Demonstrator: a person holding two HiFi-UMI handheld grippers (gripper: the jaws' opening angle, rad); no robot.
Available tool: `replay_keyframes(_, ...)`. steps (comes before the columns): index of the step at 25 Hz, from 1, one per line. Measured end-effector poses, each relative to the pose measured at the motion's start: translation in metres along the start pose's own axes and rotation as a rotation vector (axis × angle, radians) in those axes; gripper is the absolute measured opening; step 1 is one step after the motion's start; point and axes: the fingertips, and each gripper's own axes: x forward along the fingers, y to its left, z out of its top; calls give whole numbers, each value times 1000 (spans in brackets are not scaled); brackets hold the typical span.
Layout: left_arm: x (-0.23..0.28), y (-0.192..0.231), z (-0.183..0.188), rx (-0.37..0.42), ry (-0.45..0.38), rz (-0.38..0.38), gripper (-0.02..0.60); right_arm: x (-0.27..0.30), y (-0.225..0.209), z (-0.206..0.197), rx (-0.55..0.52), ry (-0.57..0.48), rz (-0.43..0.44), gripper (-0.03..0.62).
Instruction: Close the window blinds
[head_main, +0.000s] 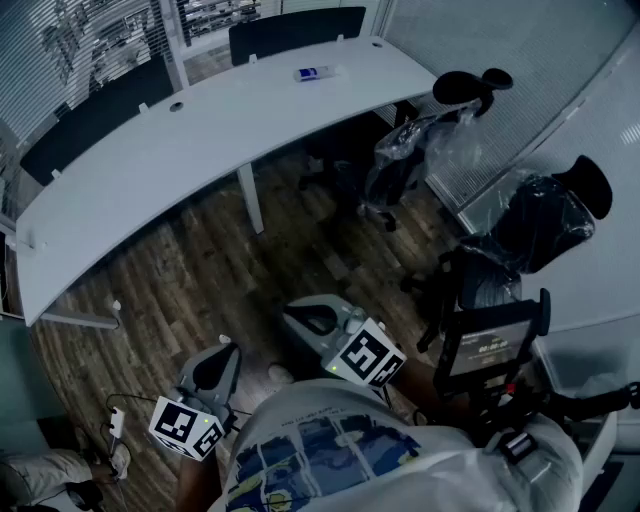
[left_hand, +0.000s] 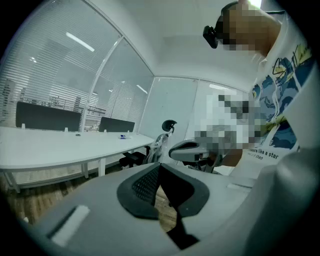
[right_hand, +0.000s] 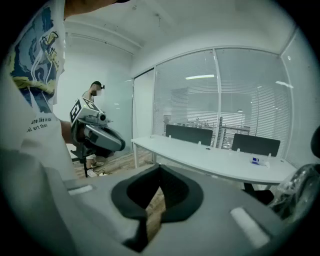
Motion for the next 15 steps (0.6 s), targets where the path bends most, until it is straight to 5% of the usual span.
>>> replay_keyframes(15,-4,2,-10,-22,9,26,2,1,-1,-7,31,16,-2,3)
